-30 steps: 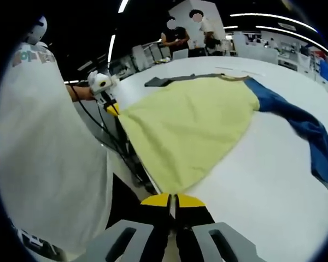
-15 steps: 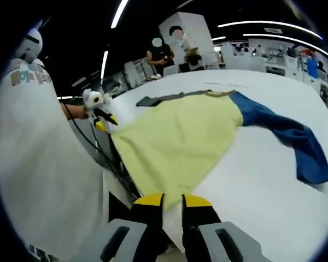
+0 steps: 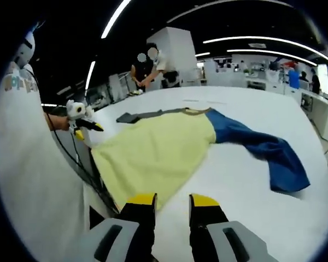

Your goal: Fold the garment on the visible template until the final outline fits inside the template.

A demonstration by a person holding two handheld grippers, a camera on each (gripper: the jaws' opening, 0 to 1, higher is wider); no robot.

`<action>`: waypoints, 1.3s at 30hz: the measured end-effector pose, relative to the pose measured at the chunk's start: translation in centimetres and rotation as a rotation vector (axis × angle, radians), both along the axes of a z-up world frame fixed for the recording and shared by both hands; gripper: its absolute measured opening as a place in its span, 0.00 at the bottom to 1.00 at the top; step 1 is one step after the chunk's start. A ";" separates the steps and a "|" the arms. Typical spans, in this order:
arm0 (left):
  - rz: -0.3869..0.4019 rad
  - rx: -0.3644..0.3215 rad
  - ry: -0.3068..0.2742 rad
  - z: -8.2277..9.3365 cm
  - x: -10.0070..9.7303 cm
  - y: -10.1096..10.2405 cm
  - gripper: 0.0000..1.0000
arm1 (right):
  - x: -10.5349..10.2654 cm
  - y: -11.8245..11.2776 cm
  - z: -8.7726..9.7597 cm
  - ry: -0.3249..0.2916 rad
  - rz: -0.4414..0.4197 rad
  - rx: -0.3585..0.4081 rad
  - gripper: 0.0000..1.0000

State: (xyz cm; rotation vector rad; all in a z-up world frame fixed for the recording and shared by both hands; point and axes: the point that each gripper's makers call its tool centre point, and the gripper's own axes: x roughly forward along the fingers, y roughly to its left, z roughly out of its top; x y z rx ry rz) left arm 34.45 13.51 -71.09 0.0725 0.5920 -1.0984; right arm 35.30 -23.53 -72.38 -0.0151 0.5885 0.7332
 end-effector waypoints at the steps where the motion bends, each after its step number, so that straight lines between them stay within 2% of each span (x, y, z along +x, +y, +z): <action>1: 0.005 -0.001 -0.010 0.2 0.2 0.0 0.65 | 0.3 -0.4 0.0 -0.003 -0.020 0.001 0.22; 4: 0.016 -0.008 -0.012 0.3 0.4 0.0 0.67 | 0.6 -1.3 -0.3 0.001 -0.057 -0.008 0.27; 7: 0.027 -0.014 -0.014 0.4 0.6 0.1 0.68 | 0.7 -2.0 -0.7 0.013 -0.082 -0.026 0.27; 8: 0.029 -0.014 -0.016 0.5 0.7 0.1 0.68 | 0.9 -2.5 -0.8 0.003 -0.101 -0.047 0.29; 10: 0.033 -0.018 -0.019 0.6 0.8 0.1 0.69 | 1.2 -3.1 -0.7 0.002 -0.131 -0.036 0.33; 17: 0.045 -0.030 -0.031 1.2 1.2 0.1 0.73 | 2.6 -5.3 0.0 -0.045 -0.196 -0.052 0.36; 24: 0.050 -0.038 -0.031 1.5 1.5 0.1 0.73 | 4.0 -7.9 -0.4 -0.030 -0.261 -0.075 0.37; 31: 0.063 -0.039 -0.035 1.8 1.8 0.3 0.73 | 5.8 -11.0 0.0 -0.056 -0.339 -0.095 0.37; 39: 0.076 -0.035 -0.033 2.0 1.9 0.6 0.73 | 6.8 -12.7 -0.1 -0.055 -0.377 -0.098 0.35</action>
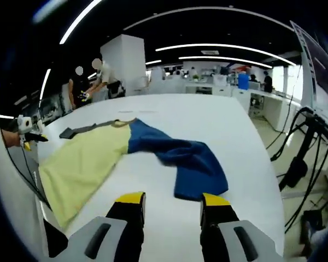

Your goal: Fold the garment on the visible template until the final outline fits inside the template.

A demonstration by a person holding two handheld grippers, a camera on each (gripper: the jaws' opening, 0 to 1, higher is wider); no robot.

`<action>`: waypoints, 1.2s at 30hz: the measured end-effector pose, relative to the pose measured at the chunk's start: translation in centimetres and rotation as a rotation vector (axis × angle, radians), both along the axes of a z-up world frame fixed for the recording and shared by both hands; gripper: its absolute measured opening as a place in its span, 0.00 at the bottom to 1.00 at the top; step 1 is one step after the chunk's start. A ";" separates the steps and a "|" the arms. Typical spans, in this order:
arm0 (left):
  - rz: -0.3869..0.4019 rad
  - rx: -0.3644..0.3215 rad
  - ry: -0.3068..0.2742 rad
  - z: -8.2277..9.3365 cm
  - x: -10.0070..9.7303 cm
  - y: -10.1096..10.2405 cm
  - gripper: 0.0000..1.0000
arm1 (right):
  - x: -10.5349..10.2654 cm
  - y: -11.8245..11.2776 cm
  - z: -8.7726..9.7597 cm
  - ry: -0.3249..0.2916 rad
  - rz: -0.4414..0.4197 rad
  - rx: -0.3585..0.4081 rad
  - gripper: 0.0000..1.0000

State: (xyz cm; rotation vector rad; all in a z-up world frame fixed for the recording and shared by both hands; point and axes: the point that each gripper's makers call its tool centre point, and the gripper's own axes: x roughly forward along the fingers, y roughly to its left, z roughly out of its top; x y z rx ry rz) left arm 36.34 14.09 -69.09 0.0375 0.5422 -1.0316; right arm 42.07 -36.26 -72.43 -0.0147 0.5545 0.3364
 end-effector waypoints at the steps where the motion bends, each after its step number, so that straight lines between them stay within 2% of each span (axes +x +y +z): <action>1: 0.001 0.000 0.001 0.0 0.0 0.0 0.72 | 0.2 -0.4 -0.1 0.004 -0.007 -0.004 0.35; 9: 0.005 0.006 0.000 0.2 0.3 0.0 0.72 | 1.2 -2.0 0.1 -0.001 -0.038 -0.008 0.32; 18: 0.016 0.015 0.006 0.1 0.5 0.0 0.71 | 2.3 -3.0 -0.7 0.007 -0.060 -0.006 0.28; 31: 0.037 0.022 0.009 0.1 0.9 0.0 0.70 | 3.3 -0.6 -3.0 0.045 0.011 -0.011 0.23; 36: 0.042 0.028 0.011 0.0 1.0 0.1 0.69 | 3.3 0.7 -3.7 0.059 0.057 -0.047 0.21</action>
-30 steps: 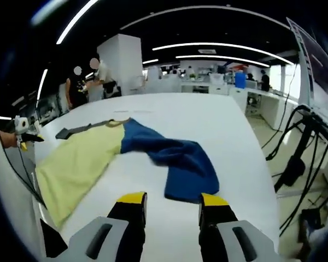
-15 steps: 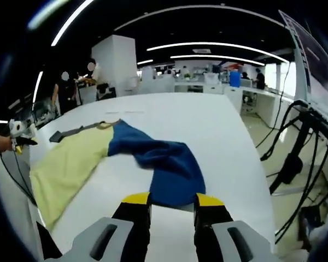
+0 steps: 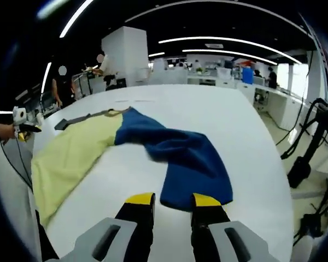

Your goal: Fold the garment on the visible template until the final outline fits inside the template.

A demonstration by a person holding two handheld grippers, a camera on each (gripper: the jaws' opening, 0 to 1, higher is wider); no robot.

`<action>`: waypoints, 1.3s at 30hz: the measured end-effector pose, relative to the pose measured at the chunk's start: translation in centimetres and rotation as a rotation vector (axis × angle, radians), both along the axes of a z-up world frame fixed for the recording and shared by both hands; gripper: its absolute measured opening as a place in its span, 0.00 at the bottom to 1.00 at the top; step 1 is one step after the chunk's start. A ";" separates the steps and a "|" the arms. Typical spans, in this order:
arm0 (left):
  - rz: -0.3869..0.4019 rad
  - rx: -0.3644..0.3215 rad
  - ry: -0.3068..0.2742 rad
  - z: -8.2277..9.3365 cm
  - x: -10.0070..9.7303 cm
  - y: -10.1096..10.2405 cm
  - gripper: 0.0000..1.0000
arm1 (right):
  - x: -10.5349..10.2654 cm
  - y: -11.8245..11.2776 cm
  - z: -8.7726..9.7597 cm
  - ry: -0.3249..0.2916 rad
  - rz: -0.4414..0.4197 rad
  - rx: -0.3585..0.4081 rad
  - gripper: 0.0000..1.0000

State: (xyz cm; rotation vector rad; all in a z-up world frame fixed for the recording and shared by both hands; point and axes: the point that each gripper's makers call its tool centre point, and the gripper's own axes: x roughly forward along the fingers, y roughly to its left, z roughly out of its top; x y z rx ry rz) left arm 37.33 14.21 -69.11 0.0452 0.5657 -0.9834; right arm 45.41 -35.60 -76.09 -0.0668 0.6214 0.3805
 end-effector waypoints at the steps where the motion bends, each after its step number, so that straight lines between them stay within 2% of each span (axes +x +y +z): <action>1: 0.001 0.000 0.001 0.0 0.0 0.0 0.69 | 0.0 0.2 -0.1 0.003 0.006 -0.002 0.20; 7: 0.008 0.004 0.009 -0.3 0.1 0.2 0.68 | -0.5 1.3 -0.3 0.005 0.031 -0.031 0.16; 16: 0.005 0.004 0.010 -0.3 0.4 -0.1 0.67 | -0.4 1.0 -0.3 -0.016 0.052 -0.112 0.01; 23: 0.004 0.003 0.014 -0.3 0.6 -0.2 0.67 | -0.1 0.3 -0.2 -0.011 0.053 -0.127 0.00; 39: 0.003 0.011 0.017 -0.1 0.5 -0.2 0.67 | 0.2 -5.0 1.2 -0.001 -0.022 -0.176 0.00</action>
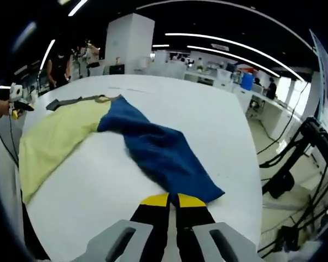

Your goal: Fold the garment on the visible template until the final outline fits inside the template.

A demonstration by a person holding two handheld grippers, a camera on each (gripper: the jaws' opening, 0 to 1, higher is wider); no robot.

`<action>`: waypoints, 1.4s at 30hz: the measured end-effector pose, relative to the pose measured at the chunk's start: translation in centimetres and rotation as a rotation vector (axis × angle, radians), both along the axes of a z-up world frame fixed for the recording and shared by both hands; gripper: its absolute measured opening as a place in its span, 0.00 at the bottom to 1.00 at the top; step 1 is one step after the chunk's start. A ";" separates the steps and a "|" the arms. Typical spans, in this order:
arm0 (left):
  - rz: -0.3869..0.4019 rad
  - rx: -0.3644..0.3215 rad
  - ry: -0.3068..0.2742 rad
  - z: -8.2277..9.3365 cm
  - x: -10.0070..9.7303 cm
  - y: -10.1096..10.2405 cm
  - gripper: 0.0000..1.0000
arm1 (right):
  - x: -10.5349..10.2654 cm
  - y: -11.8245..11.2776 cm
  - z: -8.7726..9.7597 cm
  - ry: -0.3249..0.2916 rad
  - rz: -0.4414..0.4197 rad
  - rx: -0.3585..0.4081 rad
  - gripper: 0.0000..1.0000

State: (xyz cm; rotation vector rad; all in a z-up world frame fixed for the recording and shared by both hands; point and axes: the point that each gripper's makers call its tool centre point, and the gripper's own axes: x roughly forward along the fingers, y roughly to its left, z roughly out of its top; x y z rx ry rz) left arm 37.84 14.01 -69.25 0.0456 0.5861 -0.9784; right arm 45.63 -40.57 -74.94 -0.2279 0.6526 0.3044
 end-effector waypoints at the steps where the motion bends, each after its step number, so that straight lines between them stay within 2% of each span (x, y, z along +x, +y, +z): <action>1: 0.000 0.001 0.000 0.0 0.0 0.0 0.66 | 0.0 -0.4 0.1 0.002 -0.007 -0.003 0.00; 16: 0.000 0.009 0.006 -0.3 -0.2 -0.6 0.66 | -1.1 -4.0 0.0 0.043 -0.049 -0.056 0.00; 26: -0.004 0.010 0.006 -0.2 0.0 -1.0 0.65 | -0.1 -5.1 0.2 0.056 -0.048 -0.076 0.00; 30: 0.003 0.011 0.006 -0.2 -0.1 -1.0 0.65 | -0.4 -5.1 -0.2 0.083 -0.049 -0.053 0.00; 32: 0.005 0.014 0.008 -0.2 -0.1 -0.9 0.65 | -1.0 -5.0 -0.8 0.122 -0.049 -0.041 0.00; 35: 0.010 0.010 0.008 -0.3 0.0 -0.9 0.65 | -1.5 -4.8 -1.0 0.132 -0.053 -0.016 0.08; 39: 0.003 0.008 0.007 -0.3 0.2 -1.2 0.65 | -1.9 -4.2 -0.3 0.107 -0.051 0.038 0.13; 42: 0.000 0.008 0.006 -0.3 0.2 -1.3 0.65 | -1.4 -3.8 1.0 0.049 -0.079 0.125 0.17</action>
